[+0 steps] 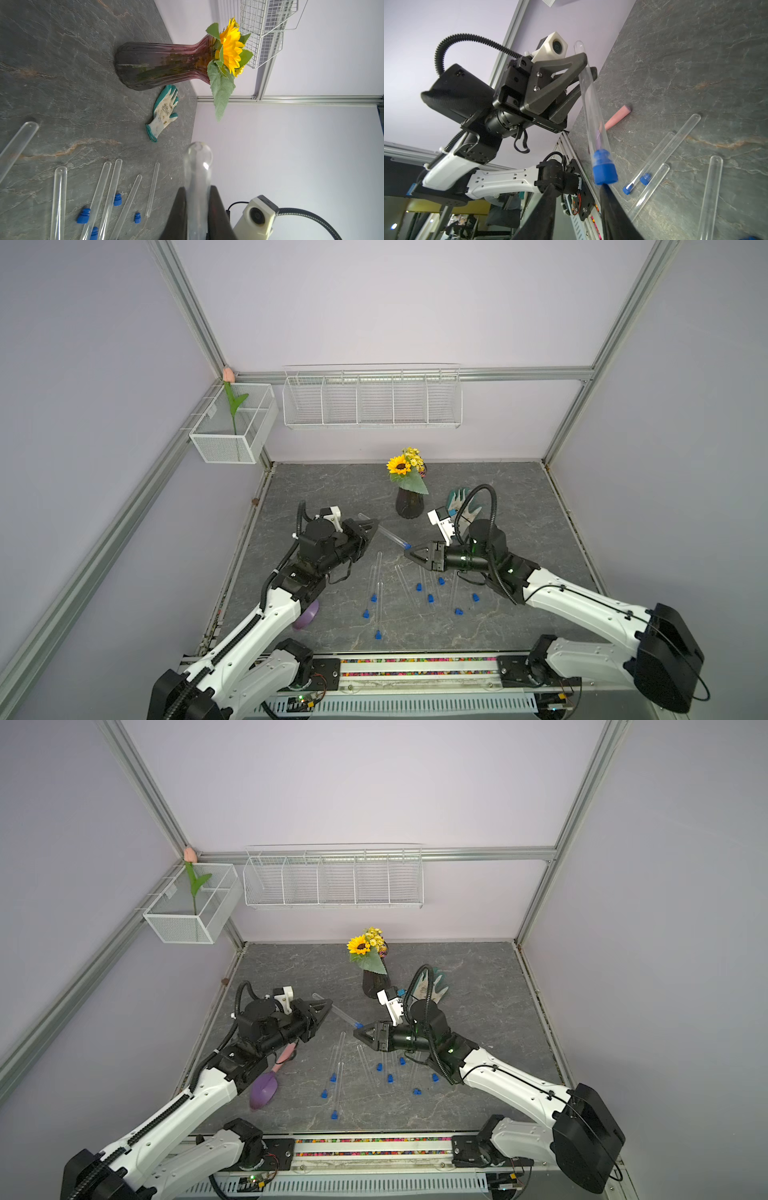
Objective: Remove stoppers from test tubes
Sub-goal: Open the stopper on the test tube.
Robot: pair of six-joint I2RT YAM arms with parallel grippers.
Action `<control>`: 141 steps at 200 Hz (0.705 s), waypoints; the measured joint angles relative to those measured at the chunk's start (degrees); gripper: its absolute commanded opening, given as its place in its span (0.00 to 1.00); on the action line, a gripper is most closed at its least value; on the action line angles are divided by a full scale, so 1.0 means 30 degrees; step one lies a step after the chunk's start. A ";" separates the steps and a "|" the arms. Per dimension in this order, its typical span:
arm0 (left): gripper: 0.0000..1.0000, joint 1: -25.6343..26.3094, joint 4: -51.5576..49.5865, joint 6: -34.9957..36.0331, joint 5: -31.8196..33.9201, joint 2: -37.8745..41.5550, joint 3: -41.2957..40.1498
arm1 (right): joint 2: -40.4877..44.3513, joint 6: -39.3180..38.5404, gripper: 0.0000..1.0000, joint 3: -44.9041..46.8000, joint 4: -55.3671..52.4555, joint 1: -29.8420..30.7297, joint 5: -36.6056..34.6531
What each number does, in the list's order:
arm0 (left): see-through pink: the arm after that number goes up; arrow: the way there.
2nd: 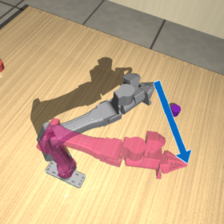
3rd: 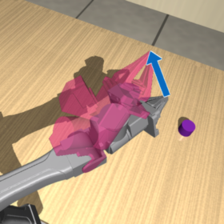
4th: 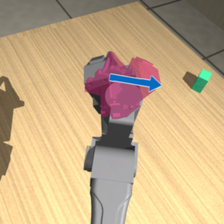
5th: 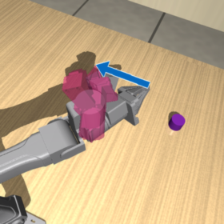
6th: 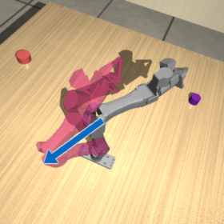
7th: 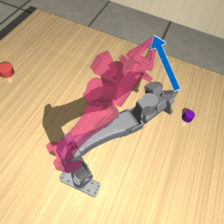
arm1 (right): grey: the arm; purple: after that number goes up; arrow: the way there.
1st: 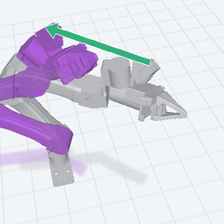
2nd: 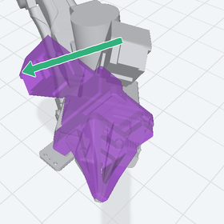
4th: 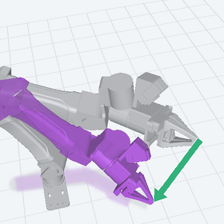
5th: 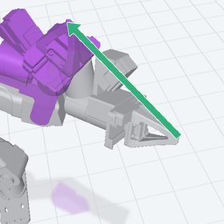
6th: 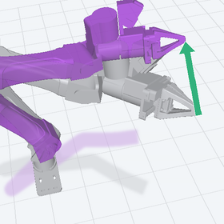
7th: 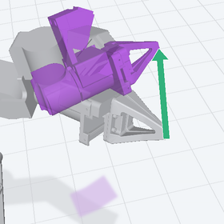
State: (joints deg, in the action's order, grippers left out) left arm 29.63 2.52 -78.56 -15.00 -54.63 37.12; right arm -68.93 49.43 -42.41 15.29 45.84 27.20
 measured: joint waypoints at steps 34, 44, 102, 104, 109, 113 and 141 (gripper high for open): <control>0.00 0.0000 -0.0015 -0.0102 0.0007 0.0117 0.0000 | -0.0051 -0.0080 0.57 -0.0401 -0.0903 0.0022 -0.0619; 0.00 0.0000 -0.0007 -0.0102 0.0000 0.0182 0.0000 | -0.0051 -0.0080 0.57 -0.0401 -0.1035 0.0022 -0.0721; 0.00 0.0000 0.0015 -0.0189 -0.0175 0.0197 -0.0007 | -0.0073 -0.0066 0.55 -0.0437 -0.0627 0.0022 -0.0685; 0.00 0.0000 0.0015 -0.0189 -0.0189 0.0189 0.0000 | -0.0087 -0.0066 0.54 -0.0437 -0.0590 0.0022 -0.0678; 0.00 0.0000 0.0015 -0.0211 -0.0226 0.0182 -0.0007 | -0.0124 -0.0058 0.53 -0.0466 -0.0466 0.0022 -0.0627; 0.00 0.0000 0.0015 -0.0226 -0.0284 0.0175 0.0000 | -0.0168 -0.0051 0.53 -0.0488 -0.0364 0.0022 -0.0597; 0.00 0.0000 0.0029 -0.0248 -0.0379 0.0146 -0.0007 | -0.0590 0.0087 0.47 -0.0546 0.0401 0.0022 -0.0306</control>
State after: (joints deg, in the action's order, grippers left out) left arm 29.63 2.61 -79.31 -16.14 -54.19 37.10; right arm -70.70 49.69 -44.05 16.49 45.91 26.28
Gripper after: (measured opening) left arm 0.134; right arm 0.491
